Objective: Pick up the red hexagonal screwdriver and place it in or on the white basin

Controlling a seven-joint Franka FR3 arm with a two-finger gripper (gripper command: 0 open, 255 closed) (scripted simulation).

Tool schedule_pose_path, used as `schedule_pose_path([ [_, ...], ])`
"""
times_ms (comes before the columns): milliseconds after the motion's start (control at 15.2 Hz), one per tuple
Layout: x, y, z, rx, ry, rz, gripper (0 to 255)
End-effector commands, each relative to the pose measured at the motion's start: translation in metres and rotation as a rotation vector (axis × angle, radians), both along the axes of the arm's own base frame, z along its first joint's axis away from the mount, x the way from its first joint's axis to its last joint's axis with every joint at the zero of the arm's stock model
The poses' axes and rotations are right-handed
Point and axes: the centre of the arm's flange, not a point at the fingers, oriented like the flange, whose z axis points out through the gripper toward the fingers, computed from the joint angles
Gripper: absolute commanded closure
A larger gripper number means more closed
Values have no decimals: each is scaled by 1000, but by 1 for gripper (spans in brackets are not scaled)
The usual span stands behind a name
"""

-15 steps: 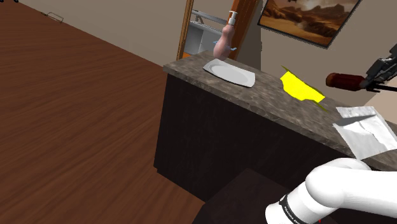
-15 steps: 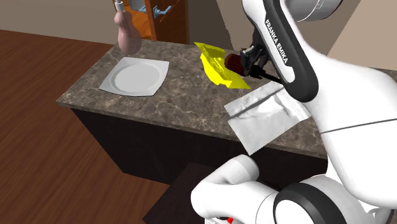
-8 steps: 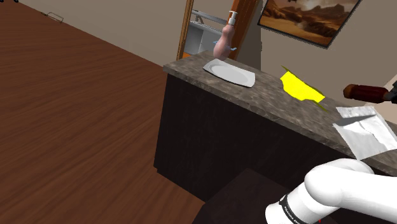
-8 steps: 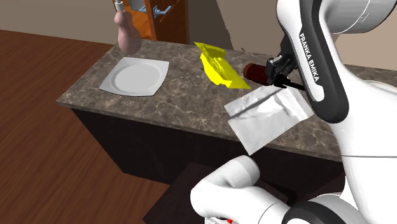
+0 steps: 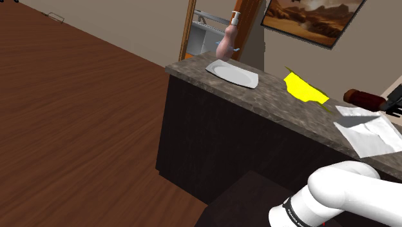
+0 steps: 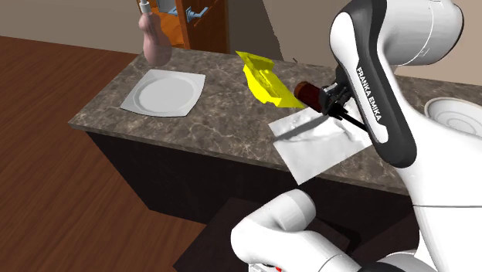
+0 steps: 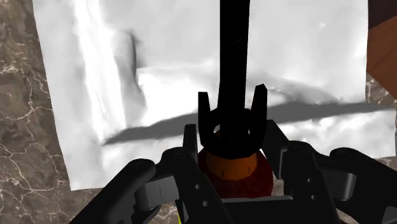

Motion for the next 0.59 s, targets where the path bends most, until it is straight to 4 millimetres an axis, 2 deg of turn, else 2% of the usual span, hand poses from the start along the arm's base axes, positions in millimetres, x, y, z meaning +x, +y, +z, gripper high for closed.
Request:
schedule_pose_path([
  [0, -1, 0, -10, 0, 0, 0, 255],
  [198, -1, 0, -26, 0, 0, 0, 255],
  [528, -1, 0, -26, 0, 0, 0, 255],
])
